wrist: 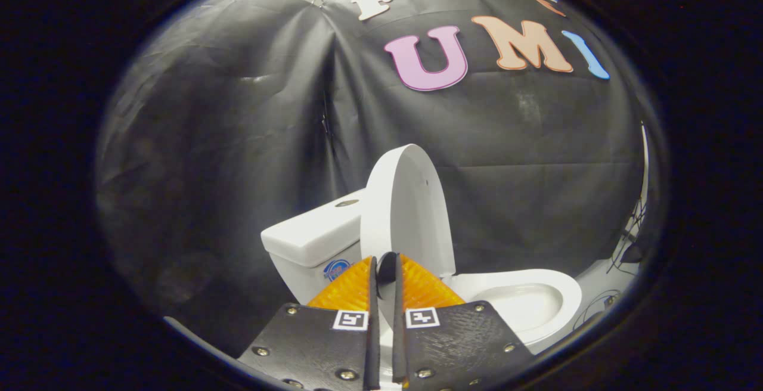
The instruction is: Open the toilet lid.
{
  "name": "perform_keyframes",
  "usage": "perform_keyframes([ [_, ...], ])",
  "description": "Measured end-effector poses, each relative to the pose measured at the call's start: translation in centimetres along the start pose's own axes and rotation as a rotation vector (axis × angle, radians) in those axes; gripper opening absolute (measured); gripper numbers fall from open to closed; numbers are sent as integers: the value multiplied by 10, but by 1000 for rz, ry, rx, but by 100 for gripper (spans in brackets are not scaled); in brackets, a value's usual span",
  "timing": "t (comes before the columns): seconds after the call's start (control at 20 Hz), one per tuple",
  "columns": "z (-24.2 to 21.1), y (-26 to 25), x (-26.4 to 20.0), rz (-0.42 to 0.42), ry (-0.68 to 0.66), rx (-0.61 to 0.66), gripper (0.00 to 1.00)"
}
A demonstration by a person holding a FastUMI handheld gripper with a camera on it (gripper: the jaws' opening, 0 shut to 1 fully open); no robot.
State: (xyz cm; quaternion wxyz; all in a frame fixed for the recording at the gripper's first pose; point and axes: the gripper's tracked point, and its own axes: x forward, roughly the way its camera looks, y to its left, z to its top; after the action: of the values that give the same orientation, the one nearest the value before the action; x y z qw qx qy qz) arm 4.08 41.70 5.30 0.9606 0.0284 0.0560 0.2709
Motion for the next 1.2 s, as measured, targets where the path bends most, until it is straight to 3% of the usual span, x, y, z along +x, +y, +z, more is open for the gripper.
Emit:
perform_keyframes([
  [1.0,0,7,2,12,-17,-12,9],
  [1.2,-1,8,-2,37,0,-28,16],
])
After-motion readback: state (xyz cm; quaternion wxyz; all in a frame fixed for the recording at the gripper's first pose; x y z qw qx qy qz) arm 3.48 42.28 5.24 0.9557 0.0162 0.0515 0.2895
